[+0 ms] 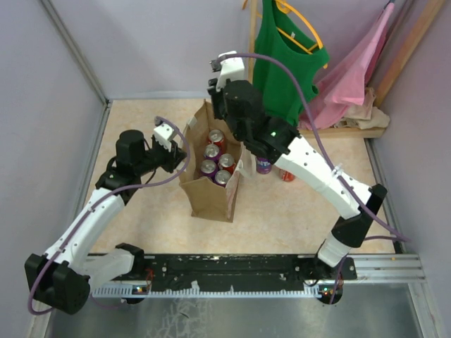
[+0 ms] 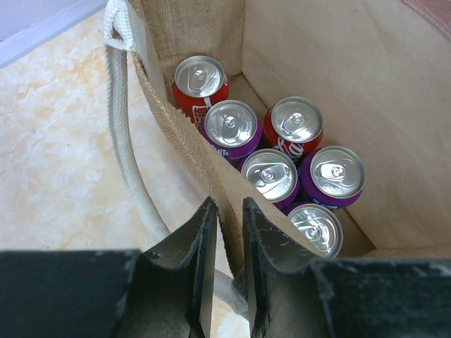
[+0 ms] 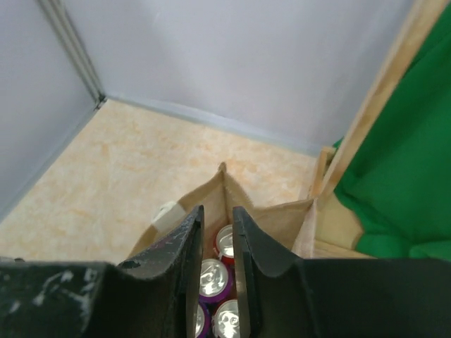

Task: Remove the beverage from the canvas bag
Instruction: Take out the drink from the canvas bag.

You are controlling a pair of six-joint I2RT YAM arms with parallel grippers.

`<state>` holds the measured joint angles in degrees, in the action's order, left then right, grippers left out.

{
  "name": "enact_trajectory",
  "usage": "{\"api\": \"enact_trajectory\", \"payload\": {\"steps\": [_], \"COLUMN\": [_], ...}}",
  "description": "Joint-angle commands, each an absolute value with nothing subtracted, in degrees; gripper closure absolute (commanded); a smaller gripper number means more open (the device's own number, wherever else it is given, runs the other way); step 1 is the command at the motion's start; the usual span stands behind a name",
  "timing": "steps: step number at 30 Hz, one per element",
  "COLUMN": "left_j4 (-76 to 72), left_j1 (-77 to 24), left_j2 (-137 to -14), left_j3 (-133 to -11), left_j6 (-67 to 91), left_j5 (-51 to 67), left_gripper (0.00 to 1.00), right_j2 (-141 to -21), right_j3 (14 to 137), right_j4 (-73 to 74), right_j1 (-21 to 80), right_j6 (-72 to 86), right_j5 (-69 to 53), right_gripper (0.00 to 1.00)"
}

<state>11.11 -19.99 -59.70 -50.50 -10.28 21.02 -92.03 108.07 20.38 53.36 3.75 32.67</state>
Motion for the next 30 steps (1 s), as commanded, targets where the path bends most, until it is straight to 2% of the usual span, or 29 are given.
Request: {"api": "enact_trajectory", "payload": {"steps": [1, 3, 8, 10, 16, 23, 30], "left_j4": [11.82, 11.62, 10.64, 10.42, 10.46, 10.72, 11.30], "left_j1": [-19.94, -19.95, -19.95, -19.93, -19.94, -19.95, -19.91], "left_j2": [-58.21, -58.03, -57.41, -57.46, -58.40, -58.97, -60.01], "left_j3": [-49.52, -49.28, -48.85, -48.73, -48.87, -49.68, -50.20], "left_j6": [-9.64, -9.59, -9.48, -9.49, -9.16, -8.92, -9.00], "left_j5": [23.69, 24.03, 24.30, 24.47, 24.42, 23.12, 22.89], "left_gripper": [0.73, 0.73, 0.73, 0.73, 0.73, 0.73, 0.73], "right_j2": [-94.20, -96.84, -100.71, -102.60, -107.56, -108.68, -113.66], "right_j3": [111.68, 111.06, 109.93, 110.82, 113.73, 108.87, 110.15], "right_j4": [26.44, 28.22, 33.14, 35.65, 41.81, 39.07, 37.60], "right_j1": [54.80, 54.80, 54.77, 54.69, 52.35, 47.45, 44.58], "right_j6": [7.79, 10.05, 14.39, 15.07, 17.81, 19.63, 19.21], "right_j5": [27.51, 25.77, 24.24, 24.06, 21.59, 16.36, 12.41], "right_gripper": [0.73, 0.68, 0.43, 0.37, 0.37, 0.37, 0.30]}}
